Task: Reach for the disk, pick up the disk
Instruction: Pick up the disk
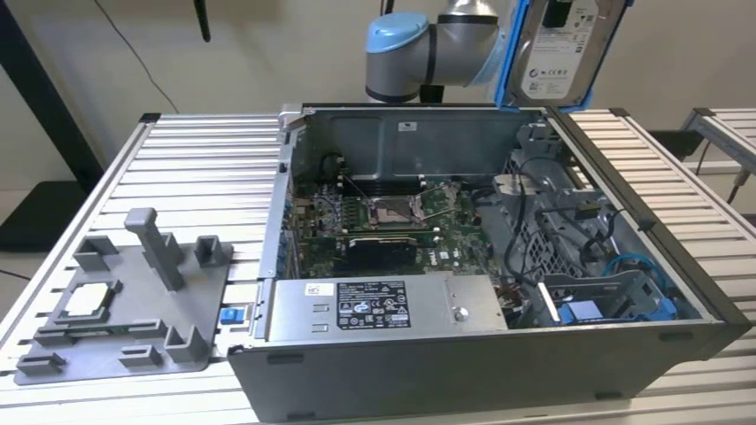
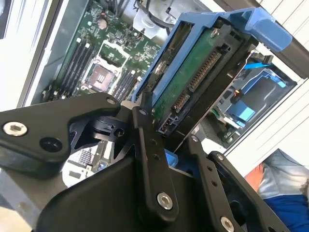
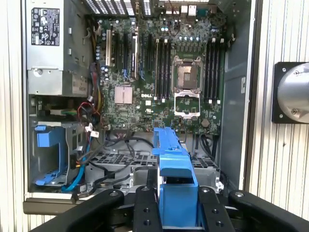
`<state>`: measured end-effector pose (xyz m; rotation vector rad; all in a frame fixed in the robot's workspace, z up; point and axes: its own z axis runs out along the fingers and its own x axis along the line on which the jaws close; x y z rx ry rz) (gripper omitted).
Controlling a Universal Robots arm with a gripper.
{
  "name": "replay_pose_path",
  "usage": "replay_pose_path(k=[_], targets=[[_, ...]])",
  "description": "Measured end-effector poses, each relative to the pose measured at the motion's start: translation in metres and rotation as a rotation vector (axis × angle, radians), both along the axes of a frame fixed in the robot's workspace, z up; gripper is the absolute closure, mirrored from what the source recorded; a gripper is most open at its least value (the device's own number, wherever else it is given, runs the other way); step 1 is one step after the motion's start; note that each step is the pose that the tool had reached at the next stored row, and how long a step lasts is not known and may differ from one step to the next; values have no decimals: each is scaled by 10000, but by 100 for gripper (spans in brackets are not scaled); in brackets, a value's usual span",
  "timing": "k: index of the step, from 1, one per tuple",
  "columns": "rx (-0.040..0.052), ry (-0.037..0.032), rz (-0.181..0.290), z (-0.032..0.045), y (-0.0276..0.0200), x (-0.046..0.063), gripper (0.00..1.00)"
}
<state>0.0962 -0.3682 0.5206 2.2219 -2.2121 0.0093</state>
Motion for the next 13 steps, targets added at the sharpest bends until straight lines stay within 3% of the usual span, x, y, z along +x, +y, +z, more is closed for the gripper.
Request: replay_pose_path(k=[13], targets=[[0,0,1,0,-13,3,100]])
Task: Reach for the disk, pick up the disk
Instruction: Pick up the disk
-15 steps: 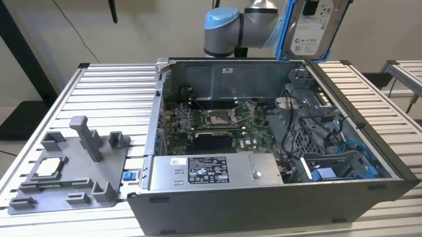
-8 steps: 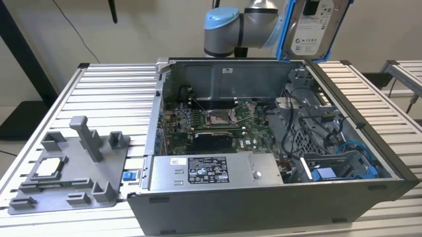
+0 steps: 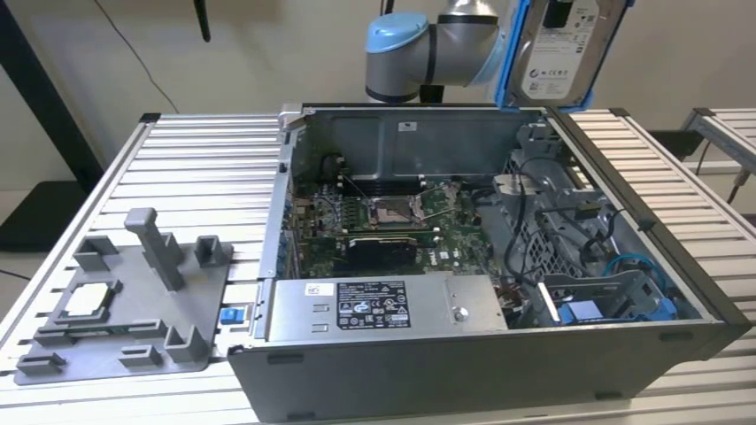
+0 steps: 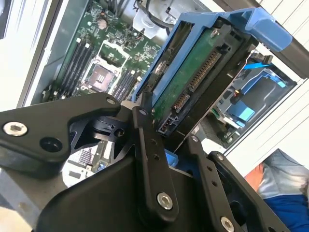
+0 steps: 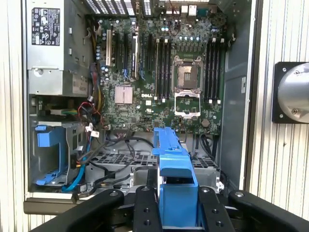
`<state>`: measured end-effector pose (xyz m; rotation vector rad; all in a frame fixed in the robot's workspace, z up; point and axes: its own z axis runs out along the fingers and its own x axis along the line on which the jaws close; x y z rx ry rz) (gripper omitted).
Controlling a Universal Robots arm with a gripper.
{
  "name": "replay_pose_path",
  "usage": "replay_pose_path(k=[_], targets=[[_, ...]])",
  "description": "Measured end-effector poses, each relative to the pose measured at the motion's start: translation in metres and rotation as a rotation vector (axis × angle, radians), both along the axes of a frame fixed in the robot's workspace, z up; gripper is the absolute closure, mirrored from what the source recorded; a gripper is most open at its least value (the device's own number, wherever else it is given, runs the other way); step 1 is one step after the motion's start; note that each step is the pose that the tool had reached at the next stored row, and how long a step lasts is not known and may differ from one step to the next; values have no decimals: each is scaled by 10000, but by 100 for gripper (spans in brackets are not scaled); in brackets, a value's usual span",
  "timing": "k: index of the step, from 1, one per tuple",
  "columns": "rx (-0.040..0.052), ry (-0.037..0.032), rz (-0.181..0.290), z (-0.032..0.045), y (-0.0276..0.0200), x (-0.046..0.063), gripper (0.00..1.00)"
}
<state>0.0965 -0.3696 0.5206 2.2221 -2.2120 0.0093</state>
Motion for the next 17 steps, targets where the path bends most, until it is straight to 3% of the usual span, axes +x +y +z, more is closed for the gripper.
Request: replay_pose_path(k=[9,17], targets=[[0,1,-1,-1,-159,4,100],[2,1,-1,-2,-352,6,100]])
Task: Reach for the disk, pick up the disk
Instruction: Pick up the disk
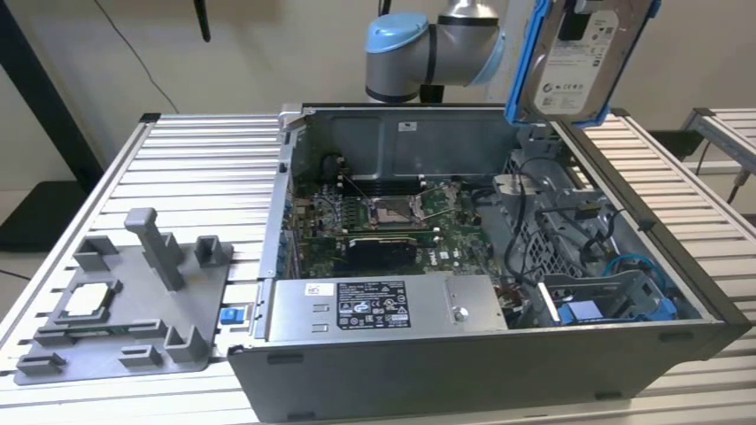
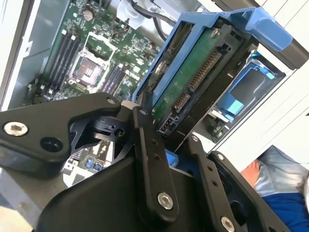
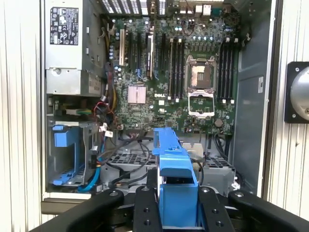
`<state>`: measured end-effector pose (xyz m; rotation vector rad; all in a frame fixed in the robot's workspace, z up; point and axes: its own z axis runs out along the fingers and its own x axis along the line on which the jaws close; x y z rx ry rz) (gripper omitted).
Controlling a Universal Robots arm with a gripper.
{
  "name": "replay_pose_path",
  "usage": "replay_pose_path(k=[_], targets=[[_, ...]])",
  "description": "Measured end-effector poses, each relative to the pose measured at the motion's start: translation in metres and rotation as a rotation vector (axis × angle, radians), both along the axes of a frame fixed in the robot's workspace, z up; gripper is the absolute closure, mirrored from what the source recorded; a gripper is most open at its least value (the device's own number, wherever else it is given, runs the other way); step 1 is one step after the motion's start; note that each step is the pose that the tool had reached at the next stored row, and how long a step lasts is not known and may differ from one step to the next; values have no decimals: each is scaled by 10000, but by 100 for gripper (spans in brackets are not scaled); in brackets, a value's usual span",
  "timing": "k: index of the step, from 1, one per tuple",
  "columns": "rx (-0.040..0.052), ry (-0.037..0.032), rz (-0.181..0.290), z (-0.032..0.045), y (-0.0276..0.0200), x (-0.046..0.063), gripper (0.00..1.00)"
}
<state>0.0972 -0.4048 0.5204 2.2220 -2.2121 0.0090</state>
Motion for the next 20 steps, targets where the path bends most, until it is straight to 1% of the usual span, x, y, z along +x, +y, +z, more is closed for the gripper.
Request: replay_pose_path(k=[11,18,20], targets=[[-2,0,0,-2,-261,5,100],[-2,0,0,-4,-405,7,100],[0,0,-1,-5,-434,7,100]])
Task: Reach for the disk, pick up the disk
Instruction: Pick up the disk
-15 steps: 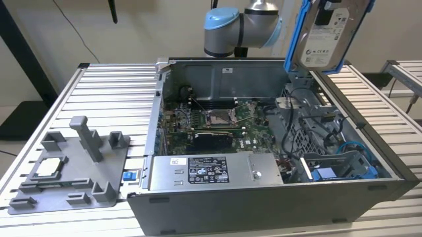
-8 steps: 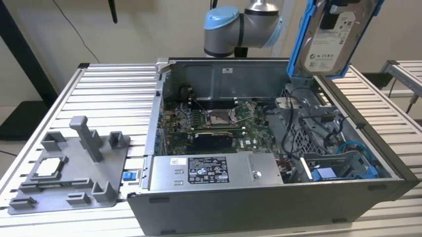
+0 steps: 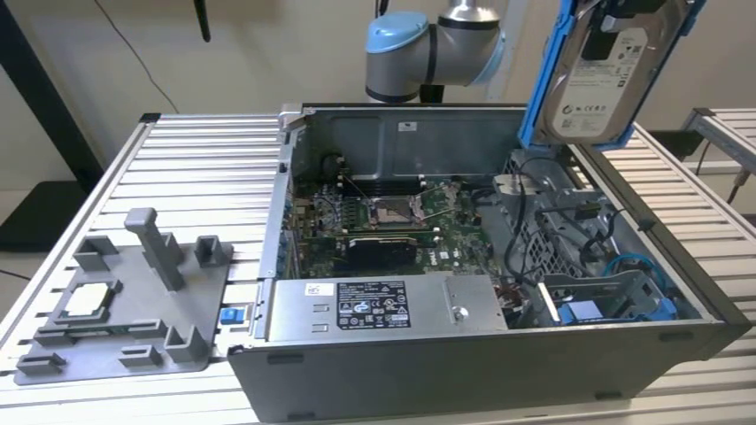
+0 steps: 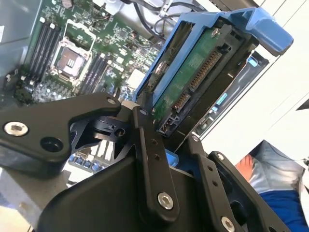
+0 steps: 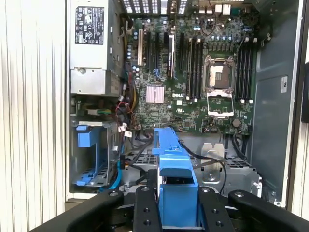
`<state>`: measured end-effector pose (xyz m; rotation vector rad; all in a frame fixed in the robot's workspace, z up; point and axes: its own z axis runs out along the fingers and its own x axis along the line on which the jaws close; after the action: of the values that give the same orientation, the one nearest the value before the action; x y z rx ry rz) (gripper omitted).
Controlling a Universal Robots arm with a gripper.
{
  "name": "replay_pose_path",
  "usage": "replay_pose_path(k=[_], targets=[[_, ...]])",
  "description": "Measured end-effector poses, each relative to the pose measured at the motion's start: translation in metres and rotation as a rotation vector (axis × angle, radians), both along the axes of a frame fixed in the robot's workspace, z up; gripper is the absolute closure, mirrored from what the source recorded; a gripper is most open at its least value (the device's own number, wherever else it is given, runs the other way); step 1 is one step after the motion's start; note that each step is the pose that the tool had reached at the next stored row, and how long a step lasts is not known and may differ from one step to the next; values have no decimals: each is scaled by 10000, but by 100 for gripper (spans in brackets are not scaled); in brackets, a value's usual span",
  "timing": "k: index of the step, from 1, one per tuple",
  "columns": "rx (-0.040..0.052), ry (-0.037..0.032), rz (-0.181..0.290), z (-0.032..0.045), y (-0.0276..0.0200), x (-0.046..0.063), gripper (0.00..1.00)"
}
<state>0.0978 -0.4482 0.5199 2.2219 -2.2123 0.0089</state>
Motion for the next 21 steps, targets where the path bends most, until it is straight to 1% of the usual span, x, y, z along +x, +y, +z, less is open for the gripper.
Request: replay_pose_path(k=[7,10,13,21], targets=[[-1,0,1,0,-4,1,100],[-2,0,1,0,-30,1,100],[-1,0,1,0,-92,1,100],[-2,0,-4,-3,-354,-1,100]])
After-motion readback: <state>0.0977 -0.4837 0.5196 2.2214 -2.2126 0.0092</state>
